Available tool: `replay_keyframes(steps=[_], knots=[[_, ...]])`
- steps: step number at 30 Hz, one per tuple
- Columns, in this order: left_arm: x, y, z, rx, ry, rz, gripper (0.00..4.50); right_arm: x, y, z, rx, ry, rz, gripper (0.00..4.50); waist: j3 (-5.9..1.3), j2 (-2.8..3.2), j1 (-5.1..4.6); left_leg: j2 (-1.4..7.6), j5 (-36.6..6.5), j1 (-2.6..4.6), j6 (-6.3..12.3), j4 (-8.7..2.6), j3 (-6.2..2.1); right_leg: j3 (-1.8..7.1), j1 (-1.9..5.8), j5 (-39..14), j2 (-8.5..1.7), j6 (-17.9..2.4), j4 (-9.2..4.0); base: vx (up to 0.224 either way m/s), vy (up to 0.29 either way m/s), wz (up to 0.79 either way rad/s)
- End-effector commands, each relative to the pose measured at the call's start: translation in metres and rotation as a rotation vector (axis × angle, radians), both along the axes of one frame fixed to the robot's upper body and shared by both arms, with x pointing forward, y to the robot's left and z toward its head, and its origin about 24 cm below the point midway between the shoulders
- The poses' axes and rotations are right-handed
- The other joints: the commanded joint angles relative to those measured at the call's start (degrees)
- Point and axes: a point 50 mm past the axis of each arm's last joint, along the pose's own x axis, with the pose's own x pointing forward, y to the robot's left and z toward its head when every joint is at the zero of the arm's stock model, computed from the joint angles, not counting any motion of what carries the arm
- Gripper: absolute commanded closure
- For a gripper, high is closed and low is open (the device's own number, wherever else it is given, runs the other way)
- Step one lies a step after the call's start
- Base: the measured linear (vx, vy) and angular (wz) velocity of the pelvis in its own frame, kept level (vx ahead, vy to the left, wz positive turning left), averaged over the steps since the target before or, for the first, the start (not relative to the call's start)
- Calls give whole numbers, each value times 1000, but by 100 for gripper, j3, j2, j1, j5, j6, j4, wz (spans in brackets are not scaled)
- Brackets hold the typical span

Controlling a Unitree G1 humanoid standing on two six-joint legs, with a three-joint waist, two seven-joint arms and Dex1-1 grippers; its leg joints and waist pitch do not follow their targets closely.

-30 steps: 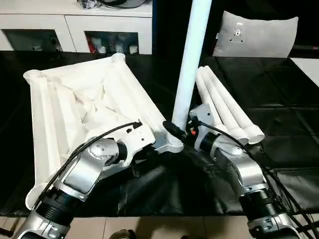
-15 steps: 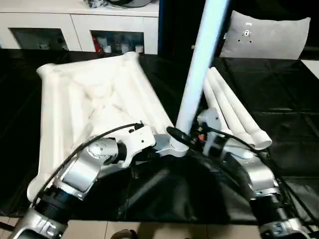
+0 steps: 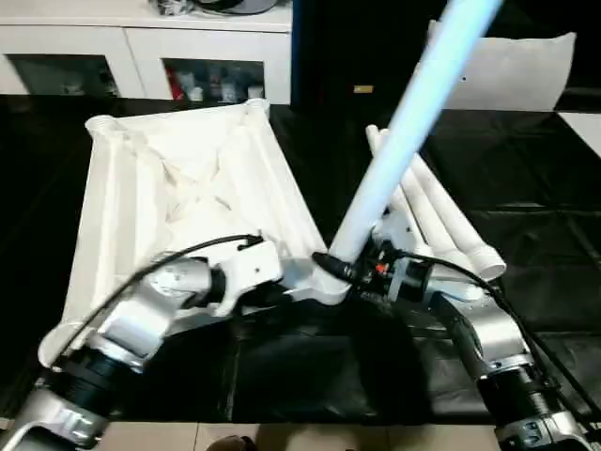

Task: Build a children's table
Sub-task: Rotate leg to tighten

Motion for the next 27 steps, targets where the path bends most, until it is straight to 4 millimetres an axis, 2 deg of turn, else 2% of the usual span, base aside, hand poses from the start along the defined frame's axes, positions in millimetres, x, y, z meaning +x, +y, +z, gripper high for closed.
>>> replay_keyframes(steps=[1, 2, 7, 9, 13, 15, 17, 20, 23, 24, 25, 27], knots=[[2, 7, 2, 56, -13, -27, 450, -24, -9, -59, -182, 274, 30, 257, -220, 70, -10, 451, -1945, 175, -127, -437, -185, 215, 60, -990, -467, -1273, -346, 0, 0, 0], [4, 6, 3, 57, -15, -39, 450, -23, -5, -60, -196, 275, 46, 257, -220, 54, -19, 448, -1998, 177, -147, -437, -186, 218, 58, -1077, -466, -1264, -347, 0, 0, 0], [8, 4, 5, 65, -28, -68, 450, -19, 4, -55, -203, 268, 101, 257, -217, 53, -32, 447, -2137, 194, -228, -443, -188, 224, 40, -1206, -466, -1243, -358, 0, 0, 0], [11, 2, 6, 67, -33, -83, 450, -15, 9, -51, -206, 255, 108, 257, -215, 70, -31, 449, -2222, 202, -252, -446, -194, 228, 38, -1308, -474, -1232, -365, 0, 0, 0], [15, 2, 7, 75, -40, -94, 450, -13, 11, -51, -221, 261, 135, 257, -167, 46, -64, 447, -2771, 244, -391, -462, -236, 244, -4, -2272, -507, -1064, -441, 0, 0, 0], [15, 3, 7, 77, -40, -92, 450, -14, 11, -52, -224, 265, 137, 257, -182, 46, -64, 461, -2751, 255, -407, -466, -241, 257, -13, -2204, -508, -1048, -439, 0, 0, 0], [16, 4, 7, 79, -38, -91, 450, -16, 10, -54, -224, 271, 132, 257, -192, 51, -73, 459, -2617, 244, -371, -470, -221, 251, -5, -1851, -485, -1131, -415, 0, 0, 0], [17, 6, 7, 80, -35, -84, 450, -17, 9, -56, -224, 273, 126, 257, -189, 53, -76, 456, -2530, 230, -334, -470, -214, 248, 10, -1703, -484, -1190, -399, 0, 0, 0], [17, 9, 5, 70, -26, -57, 450, -16, 9, -58, -216, 272, 87, 257, -176, 58, -75, 459, -2607, 236, -348, -476, -218, 250, -3, -1825, -489, -1185, -409, 0, 0, 0], [14, 11, 3, 28, -9, 4, 450, -13, 8, -60, -206, 279, 0, 257, -168, 83, -69, 455, -2649, 238, -361, -480, -225, 253, -8, -1909, -495, -1167, -415, 0, 0, 0], [11, 12, 2, -3, 4, 43, 450, -11, 7, -62, -205, 282, -51, 257, -171, 79, -81, 465, -2667, 243, -398, -485, -217, 260, -17, -1906, -502, -1185, -408, 0, 0, 0], [6, 12, 1, -38, 21, 92, 450, -9, 6, -64, -205, 281, -112, 257, -146, 70, -115, 463, -2815, 209, -456, -510, -250, 247, -7, -2156, -507, -1156, -408, 0, 0, 0]])
